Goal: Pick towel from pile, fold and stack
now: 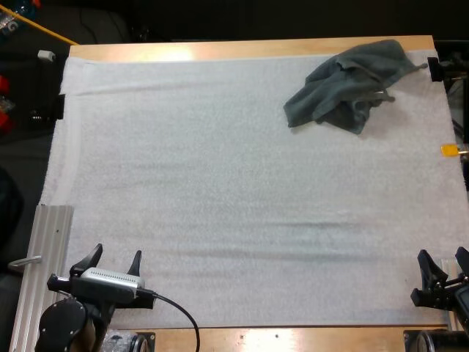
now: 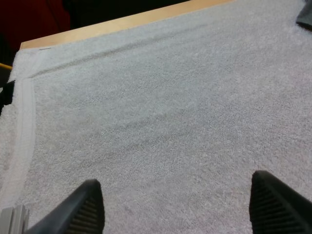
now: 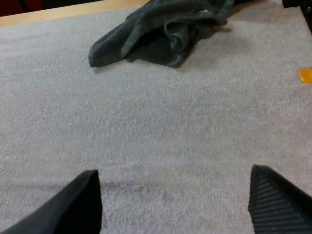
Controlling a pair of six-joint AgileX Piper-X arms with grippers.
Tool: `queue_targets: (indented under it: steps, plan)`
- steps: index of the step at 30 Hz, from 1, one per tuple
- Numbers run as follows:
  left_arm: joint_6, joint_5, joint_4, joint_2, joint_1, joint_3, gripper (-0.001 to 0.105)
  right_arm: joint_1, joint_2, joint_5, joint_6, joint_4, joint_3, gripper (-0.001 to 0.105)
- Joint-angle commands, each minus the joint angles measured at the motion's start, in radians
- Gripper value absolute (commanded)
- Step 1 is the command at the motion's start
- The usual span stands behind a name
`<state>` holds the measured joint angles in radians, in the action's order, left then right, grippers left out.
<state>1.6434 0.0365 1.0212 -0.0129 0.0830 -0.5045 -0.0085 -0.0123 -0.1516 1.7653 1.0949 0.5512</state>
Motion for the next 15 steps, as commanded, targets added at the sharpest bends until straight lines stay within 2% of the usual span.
queue_targets:
  steps: [1,6,9,12,15]
  plan:
    - [0.008,0.006,-0.014,-0.136,0.000,-0.005,0.060,-0.003,-0.037,-0.001,0.000,-0.013,0.002,0.062]
    - [0.008,0.013,-0.022,-0.136,0.000,-0.005,0.060,-0.003,-0.037,-0.001,-0.001,-0.013,0.004,0.062]
    - [0.008,0.063,-0.025,-0.130,0.000,-0.015,0.060,-0.003,-0.030,-0.001,-0.028,-0.010,0.023,0.062]
    - [0.008,0.112,-0.025,-0.102,0.001,-0.046,0.060,-0.003,-0.002,-0.001,-0.044,0.003,0.066,0.062]
    - [0.008,0.126,-0.025,-0.057,0.008,-0.092,0.060,-0.003,0.044,-0.001,-0.042,0.024,0.124,0.062]
